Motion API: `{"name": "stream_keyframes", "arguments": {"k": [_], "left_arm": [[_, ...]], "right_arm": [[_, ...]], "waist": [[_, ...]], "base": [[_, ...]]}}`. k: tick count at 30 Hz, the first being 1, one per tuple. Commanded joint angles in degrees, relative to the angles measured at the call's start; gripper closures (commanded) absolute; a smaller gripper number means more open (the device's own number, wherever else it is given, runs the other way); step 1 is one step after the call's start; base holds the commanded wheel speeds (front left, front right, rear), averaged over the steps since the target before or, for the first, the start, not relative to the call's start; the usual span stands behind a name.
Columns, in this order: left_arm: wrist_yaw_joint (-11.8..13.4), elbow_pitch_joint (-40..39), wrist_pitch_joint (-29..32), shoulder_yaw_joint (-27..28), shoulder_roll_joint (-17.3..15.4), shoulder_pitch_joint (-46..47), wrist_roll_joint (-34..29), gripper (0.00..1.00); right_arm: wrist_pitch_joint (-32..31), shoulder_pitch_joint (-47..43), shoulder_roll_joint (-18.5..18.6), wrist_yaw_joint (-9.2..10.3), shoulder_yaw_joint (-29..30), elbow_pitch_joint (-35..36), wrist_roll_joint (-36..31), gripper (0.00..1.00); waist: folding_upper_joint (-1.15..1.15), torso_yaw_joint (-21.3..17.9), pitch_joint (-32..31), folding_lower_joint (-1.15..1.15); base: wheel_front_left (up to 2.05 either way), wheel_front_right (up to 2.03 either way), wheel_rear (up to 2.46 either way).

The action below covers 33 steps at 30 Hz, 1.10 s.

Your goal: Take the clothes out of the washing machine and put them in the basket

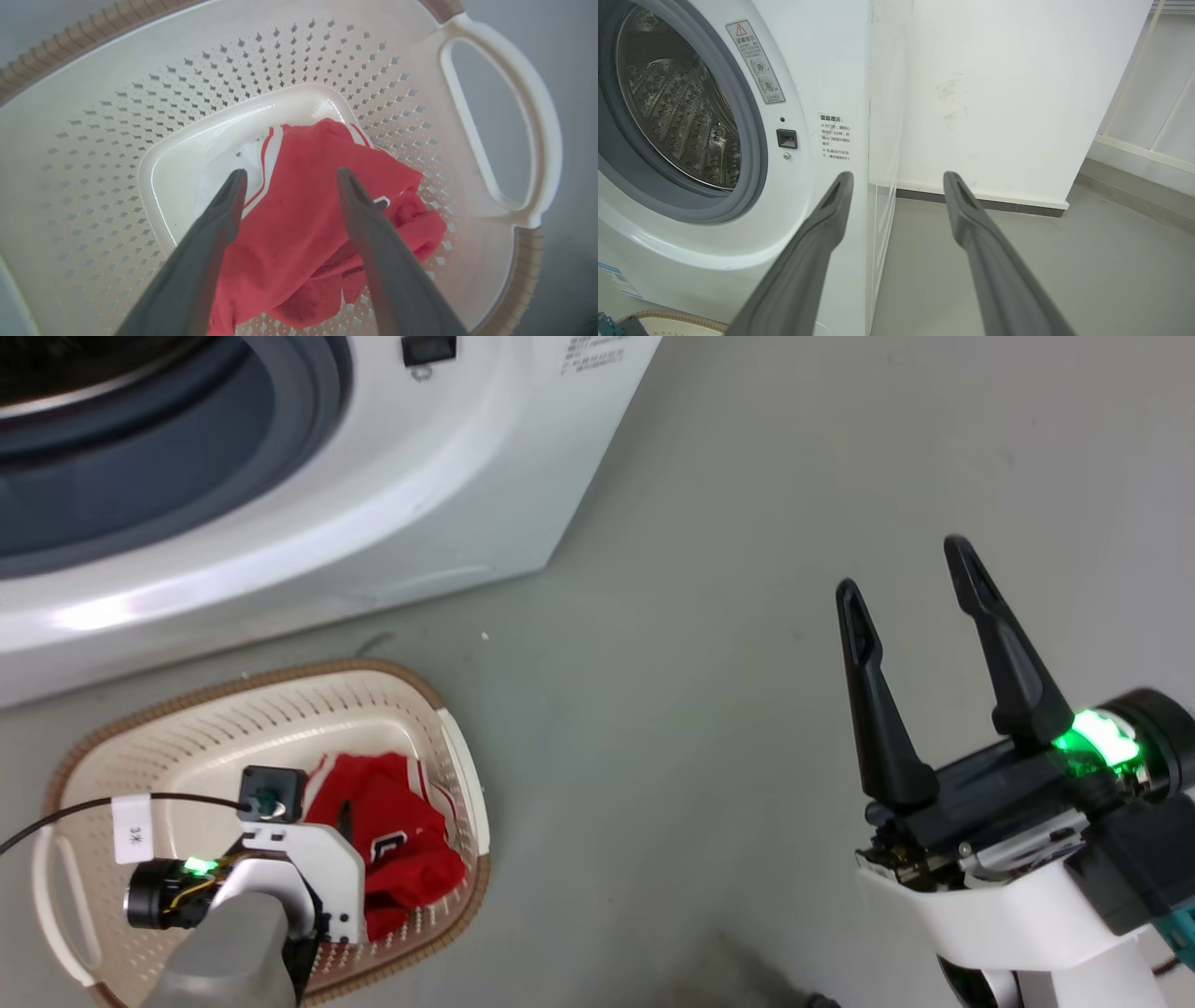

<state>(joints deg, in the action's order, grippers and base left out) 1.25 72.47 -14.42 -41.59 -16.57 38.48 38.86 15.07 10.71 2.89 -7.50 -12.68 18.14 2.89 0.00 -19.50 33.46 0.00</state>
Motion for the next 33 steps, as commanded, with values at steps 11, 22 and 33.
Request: {"name": "stream_keyframes", "arguments": {"k": [11,22,33], "left_arm": [[6.97,-25.12,-0.77,9.88,-1.99,-12.39,-8.09,0.0],[9.98,-49.7,-0.78,25.86,2.4,-27.0,-21.24,0.0],[9.7,-64.58,-0.78,35.59,7.64,-37.23,-29.7,0.0]], "right_arm": [[0.14,-7.04,-0.03,0.02,1.71,-2.59,-2.11,0.0],[0.14,-12.32,-0.03,0.02,2.69,-4.21,-3.51,0.0],[0.14,-16.03,-0.03,0.02,4.59,-4.64,-3.48,0.0]], "waist": [[0.0,3.89,-13.03,0.0],[0.0,8.28,-21.46,0.0],[0.0,11.48,-26.72,0.0]], "base": [[0.0,0.0,0.0],[0.0,0.0,0.0],[0.0,0.0,0.0]]}}
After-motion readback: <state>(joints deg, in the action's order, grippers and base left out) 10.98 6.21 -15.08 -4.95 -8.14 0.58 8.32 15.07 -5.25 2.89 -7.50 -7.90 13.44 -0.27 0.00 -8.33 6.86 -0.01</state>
